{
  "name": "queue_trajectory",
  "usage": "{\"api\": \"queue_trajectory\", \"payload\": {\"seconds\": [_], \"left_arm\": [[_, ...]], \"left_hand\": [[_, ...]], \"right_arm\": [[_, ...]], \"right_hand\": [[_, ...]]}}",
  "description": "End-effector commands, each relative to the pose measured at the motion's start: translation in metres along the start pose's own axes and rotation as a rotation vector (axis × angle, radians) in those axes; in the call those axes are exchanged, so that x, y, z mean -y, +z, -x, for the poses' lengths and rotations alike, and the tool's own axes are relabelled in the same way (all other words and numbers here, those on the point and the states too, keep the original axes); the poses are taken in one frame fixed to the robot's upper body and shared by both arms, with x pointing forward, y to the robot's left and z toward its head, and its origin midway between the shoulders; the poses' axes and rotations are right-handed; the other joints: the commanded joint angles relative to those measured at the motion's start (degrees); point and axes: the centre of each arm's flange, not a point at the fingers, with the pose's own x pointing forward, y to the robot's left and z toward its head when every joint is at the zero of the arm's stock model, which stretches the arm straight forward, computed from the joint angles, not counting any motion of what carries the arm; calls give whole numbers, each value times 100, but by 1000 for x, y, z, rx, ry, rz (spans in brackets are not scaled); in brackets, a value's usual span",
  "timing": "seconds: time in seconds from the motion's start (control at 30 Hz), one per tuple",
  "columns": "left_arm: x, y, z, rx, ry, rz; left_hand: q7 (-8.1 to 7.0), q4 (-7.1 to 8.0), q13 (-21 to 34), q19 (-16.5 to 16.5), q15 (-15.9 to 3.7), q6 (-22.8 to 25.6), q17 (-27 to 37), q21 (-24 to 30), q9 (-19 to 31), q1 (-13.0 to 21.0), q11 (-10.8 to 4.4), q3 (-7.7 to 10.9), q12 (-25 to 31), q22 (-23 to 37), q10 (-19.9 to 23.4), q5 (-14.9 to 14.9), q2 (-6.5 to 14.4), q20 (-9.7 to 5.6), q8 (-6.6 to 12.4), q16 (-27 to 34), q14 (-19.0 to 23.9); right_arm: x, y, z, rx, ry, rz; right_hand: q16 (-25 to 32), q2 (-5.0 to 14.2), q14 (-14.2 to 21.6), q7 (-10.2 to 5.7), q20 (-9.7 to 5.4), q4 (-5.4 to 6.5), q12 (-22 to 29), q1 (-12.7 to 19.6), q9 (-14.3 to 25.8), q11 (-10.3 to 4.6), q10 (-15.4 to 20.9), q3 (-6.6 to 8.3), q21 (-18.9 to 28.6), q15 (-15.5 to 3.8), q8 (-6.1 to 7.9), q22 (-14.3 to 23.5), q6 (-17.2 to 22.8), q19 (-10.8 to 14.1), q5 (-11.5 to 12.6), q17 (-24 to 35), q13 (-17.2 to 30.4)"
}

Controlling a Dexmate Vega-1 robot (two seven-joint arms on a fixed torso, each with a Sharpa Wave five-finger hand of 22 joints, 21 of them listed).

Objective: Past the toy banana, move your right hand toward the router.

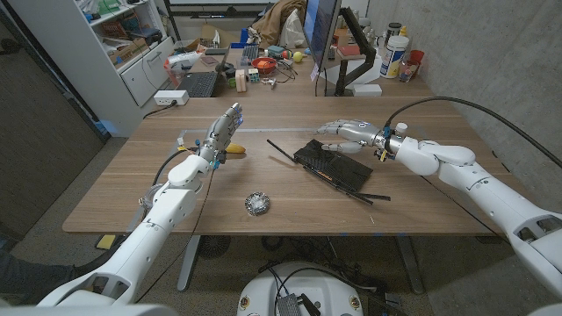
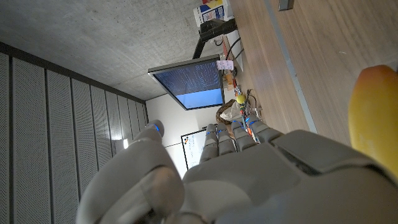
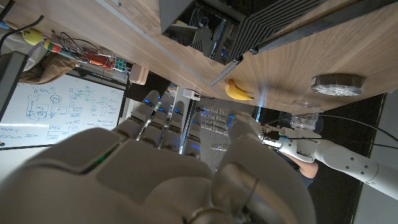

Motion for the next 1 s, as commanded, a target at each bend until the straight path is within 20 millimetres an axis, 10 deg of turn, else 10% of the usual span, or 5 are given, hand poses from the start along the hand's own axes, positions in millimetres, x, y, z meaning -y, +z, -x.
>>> {"api": "queue_trajectory", "payload": {"seconds": [0.03, 1.0], "left_arm": [[-1, 2, -2, 4, 0, -3], [-9, -1, -4, 2, 7, 8]], "left_hand": [[-5, -2, 21, 2, 9, 47, 11, -21, 22, 2, -32, -8, 35, 8, 22, -18, 53, 6, 21, 15, -42], [-5, -9, 21, 0, 2, 51, 10, -30, 22, 15, -13, -21, 35, 9, 18, -29, 73, 5, 15, 17, -41]], "right_arm": [[-7, -2, -1, -6, 50, 24], [-20, 1, -10, 9, 129, 6]], "right_hand": [[-19, 13, 8, -7, -184, -10, 25, -54, 13, -18, 32, 26, -31, -167, 40, 16, 37, 33, 28, 15, 21], [-12, 26, 38, 3, -175, -10, 29, -64, 13, -32, 51, 44, -102, -167, 37, 20, 43, 59, 30, 16, 23]]}}
